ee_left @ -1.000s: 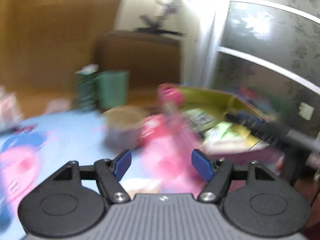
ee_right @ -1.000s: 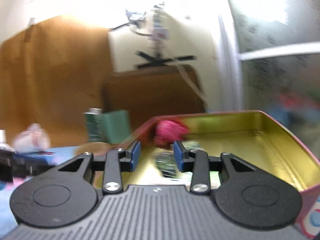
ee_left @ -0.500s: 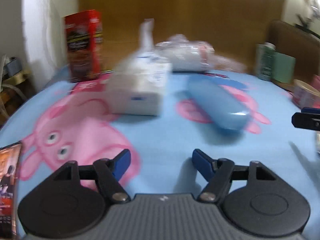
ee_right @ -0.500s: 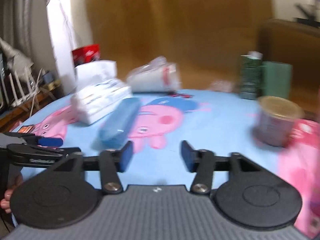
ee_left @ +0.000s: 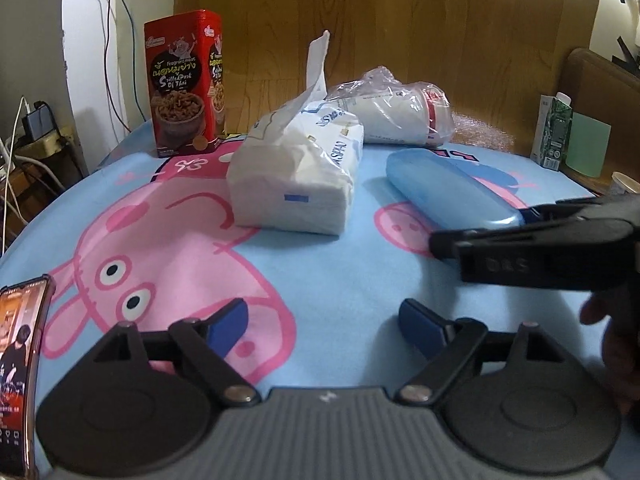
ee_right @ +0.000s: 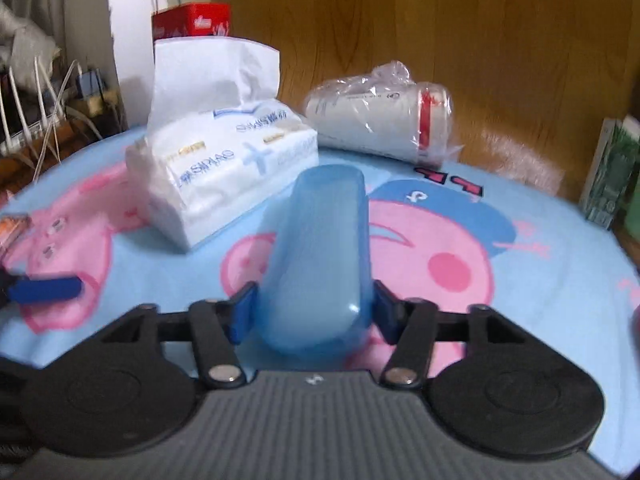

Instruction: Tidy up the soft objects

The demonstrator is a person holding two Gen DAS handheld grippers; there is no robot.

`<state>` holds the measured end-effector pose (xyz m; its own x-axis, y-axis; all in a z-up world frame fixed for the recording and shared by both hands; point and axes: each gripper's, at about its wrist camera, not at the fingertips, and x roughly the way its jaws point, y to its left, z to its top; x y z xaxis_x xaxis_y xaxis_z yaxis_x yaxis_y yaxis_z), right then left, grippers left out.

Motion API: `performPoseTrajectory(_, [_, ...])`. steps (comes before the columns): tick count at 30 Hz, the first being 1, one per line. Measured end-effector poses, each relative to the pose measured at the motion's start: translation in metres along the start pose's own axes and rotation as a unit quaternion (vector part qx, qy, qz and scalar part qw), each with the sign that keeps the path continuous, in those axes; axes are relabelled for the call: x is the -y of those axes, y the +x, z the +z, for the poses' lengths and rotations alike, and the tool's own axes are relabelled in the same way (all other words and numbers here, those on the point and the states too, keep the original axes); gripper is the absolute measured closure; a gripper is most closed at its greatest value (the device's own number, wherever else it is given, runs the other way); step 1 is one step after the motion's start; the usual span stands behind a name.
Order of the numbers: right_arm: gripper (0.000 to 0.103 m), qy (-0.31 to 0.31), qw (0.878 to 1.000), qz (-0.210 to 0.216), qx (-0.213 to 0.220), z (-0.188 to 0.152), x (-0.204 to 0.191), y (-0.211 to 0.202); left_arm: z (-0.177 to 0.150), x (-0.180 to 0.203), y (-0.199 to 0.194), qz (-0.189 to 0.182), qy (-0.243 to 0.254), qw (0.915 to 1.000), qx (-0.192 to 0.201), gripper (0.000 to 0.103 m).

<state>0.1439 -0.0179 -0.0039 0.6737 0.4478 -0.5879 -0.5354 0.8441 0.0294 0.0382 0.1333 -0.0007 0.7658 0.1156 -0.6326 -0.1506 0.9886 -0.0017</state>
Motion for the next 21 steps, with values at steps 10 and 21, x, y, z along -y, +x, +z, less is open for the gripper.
performPoseTrajectory(10, [0.046, 0.006, 1.0, 0.015, 0.006, -0.041, 0.026, -0.054, 0.002, -0.001, 0.004, 0.007, 0.001, 1.0, -0.006, 0.008])
performPoseTrajectory(21, [0.045, 0.023, 0.999, -0.013, 0.034, -0.103, 0.05, -0.129, 0.005, 0.001, 0.007, 0.023, 0.005, 0.9996, -0.012, 0.002])
